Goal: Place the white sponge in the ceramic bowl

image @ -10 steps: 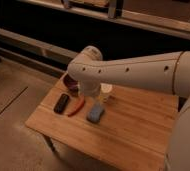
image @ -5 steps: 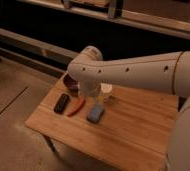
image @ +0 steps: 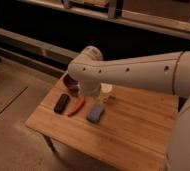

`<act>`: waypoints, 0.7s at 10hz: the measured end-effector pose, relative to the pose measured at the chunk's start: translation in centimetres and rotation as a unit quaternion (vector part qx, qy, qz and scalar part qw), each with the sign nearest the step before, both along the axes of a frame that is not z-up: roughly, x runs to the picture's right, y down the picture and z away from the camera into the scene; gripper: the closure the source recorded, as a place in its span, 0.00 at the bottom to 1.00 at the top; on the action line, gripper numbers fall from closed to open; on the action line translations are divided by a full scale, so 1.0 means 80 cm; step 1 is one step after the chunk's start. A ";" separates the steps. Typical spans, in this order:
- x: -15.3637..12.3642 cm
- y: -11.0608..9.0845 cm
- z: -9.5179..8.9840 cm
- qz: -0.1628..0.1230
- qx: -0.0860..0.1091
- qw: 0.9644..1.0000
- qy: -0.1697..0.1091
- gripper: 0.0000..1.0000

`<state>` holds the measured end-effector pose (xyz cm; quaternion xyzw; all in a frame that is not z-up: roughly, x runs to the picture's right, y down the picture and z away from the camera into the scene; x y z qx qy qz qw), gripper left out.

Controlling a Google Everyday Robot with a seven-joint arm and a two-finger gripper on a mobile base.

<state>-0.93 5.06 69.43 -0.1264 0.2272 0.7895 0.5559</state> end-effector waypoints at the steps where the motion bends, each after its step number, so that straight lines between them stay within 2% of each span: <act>1: 0.000 0.000 0.000 0.000 0.000 1.000 0.000 0.35; 5: -0.002 -0.001 0.001 0.003 -0.002 1.000 -0.001 0.35; 7: -0.020 -0.016 0.007 0.012 -0.007 1.000 -0.012 0.35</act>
